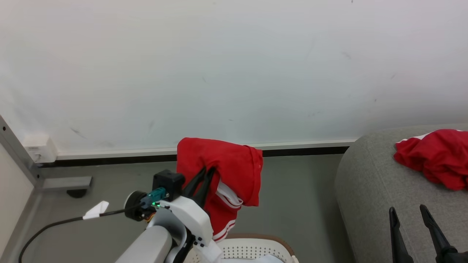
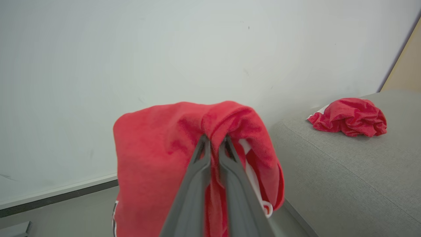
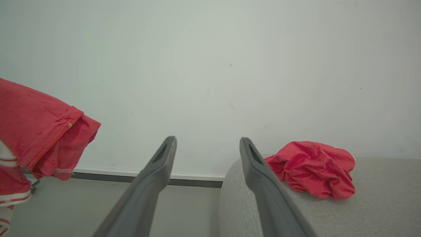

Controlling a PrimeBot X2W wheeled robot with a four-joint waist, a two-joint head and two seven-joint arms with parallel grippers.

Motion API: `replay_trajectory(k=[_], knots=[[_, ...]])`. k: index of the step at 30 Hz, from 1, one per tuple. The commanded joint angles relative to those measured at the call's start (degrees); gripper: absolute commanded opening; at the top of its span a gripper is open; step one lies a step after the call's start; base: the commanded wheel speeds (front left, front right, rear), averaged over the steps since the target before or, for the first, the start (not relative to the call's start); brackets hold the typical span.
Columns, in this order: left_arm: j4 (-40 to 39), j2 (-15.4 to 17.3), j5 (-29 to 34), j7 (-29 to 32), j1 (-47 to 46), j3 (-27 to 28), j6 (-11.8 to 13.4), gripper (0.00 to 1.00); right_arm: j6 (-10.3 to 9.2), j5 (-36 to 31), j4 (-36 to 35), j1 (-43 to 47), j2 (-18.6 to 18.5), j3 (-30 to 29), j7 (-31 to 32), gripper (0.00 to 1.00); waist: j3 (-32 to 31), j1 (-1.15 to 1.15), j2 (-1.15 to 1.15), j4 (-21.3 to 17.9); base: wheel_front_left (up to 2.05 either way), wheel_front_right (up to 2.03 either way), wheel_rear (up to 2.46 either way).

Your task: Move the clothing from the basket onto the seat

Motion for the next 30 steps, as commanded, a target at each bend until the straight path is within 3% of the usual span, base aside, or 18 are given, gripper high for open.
replay_trajectory(k=[1,10,21,30], knots=[[-0.3,0.4,-0.2,0.3,1.0,0.0,0.2,0.00,-0.13,-0.3,-0.2,0.9,-0.2,0.0,-0.1,1.00,0.0,0.01,-0.01,-0.1,0.00,0.00,0.00],[-6.6,1.2,-0.5,2.3,2.5,-0.7,1.4,0.00,-0.13,-2.2,-2.1,-0.5,-0.1,4.2,-0.1,1.00,0.3,0.01,-0.01,-0.4,0.00,0.00,0.00],[-12.1,-0.5,0.1,4.7,1.5,-3.4,1.3,0.00,-0.14,-5.8,-0.1,-7.6,-1.2,21.2,-0.1,1.00,0.9,0.01,-0.01,-0.5,0.00,0.00,0.00],[-14.9,-2.3,1.1,6.6,-0.1,-6.4,0.6,0.00,-0.14,-11.4,6.4,-15.1,-0.5,29.5,-0.1,1.00,1.5,0.01,-0.01,-0.2,0.00,0.00,0.00]])
